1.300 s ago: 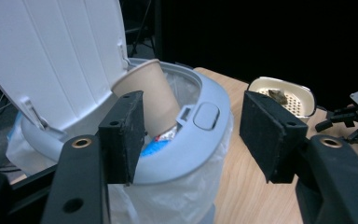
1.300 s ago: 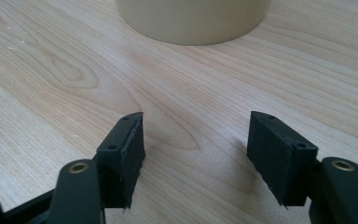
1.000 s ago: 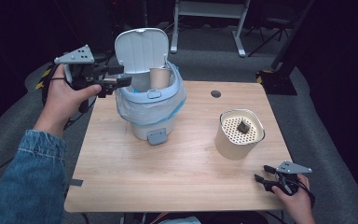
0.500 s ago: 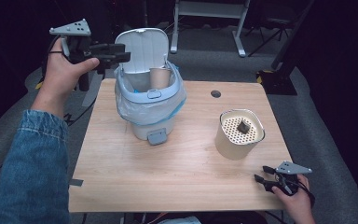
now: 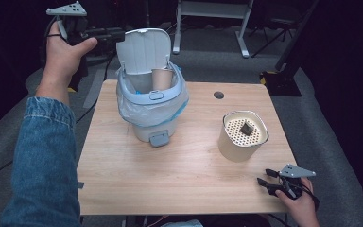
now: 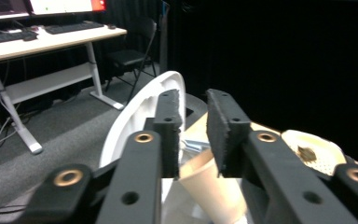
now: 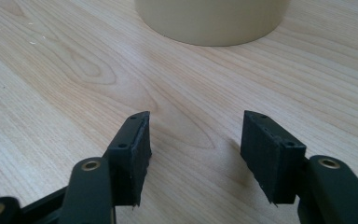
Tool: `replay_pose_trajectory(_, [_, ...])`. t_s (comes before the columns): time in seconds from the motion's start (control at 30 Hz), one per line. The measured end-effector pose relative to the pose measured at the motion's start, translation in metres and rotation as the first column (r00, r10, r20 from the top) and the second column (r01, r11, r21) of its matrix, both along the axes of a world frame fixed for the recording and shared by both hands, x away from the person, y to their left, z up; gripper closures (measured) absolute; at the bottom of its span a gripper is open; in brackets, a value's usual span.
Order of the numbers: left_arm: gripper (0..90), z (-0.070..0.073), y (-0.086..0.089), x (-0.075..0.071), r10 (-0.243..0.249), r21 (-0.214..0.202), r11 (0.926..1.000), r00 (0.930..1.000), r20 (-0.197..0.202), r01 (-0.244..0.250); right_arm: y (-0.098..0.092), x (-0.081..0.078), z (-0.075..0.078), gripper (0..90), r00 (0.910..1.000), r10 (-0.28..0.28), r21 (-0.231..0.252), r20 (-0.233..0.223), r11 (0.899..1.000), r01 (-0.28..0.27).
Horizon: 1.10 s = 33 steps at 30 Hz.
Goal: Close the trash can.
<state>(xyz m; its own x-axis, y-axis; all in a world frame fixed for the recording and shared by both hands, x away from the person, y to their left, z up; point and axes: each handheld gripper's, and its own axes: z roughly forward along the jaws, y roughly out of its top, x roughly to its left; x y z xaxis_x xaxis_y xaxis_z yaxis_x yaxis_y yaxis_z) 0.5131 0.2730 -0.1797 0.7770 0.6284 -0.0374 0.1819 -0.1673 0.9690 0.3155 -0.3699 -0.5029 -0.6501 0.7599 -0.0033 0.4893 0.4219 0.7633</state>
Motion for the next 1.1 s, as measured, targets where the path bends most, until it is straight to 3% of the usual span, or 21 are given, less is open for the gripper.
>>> replay_pose_trajectory(0.1, [80.9, -0.003, 0.000, 0.010, 0.025, -0.017, 0.9995, 0.9997, 0.005, -0.025, 0.001, -0.001, 0.000, 42.8, 1.0000, 0.006, 0.003, -0.003, 1.000, -0.006])
replay_pose_trajectory(0.3, [77.8, -0.007, -0.003, 0.025, 0.080, -0.061, 0.9949, 0.9967, 0.008, -0.080, 0.002, -0.004, 0.000, 42.8, 0.9999, 0.015, 0.003, -0.003, 1.000, -0.015])
replay_pose_trajectory(0.53, [81.9, -0.006, -0.005, 0.032, 0.116, -0.064, 0.9913, 0.9933, 0.004, -0.115, 0.002, -0.004, 0.000, 42.8, 0.9997, 0.024, 0.003, -0.003, 1.000, -0.024])
replay_pose_trajectory(0.63, [81.9, -0.005, -0.009, 0.036, 0.131, -0.040, 0.9905, 0.9913, -0.016, -0.132, 0.002, -0.004, 0.000, 42.8, 0.9996, 0.028, 0.001, -0.003, 1.000, -0.028])
replay_pose_trajectory(0.8, [84.1, -0.009, -0.018, 0.038, 0.064, -0.014, 0.9978, 0.9963, -0.057, -0.065, 0.002, -0.004, 0.000, 42.8, 0.9995, 0.032, 0.001, -0.001, 0.999, -0.032])
replay_pose_trajectory(0.97, [86.0, -0.013, -0.027, 0.038, 0.021, 0.038, 0.9991, 0.9935, -0.112, -0.017, 0.002, -0.004, 0.000, 42.8, 0.9995, 0.032, 0.002, -0.002, 0.999, -0.032])
replay_pose_trajectory(1.0, [85.8, -0.013, -0.029, 0.038, 0.022, 0.040, 0.9990, 0.9939, -0.108, -0.018, 0.002, -0.004, 0.000, 42.8, 0.9995, 0.032, 0.002, -0.002, 0.999, -0.032])
replay_pose_trajectory(1.1, [85.5, -0.011, -0.028, 0.038, 0.027, -0.009, 0.9996, 0.9953, -0.093, -0.028, 0.002, -0.004, 0.000, 42.8, 0.9994, 0.034, 0.002, -0.002, 0.999, -0.034])
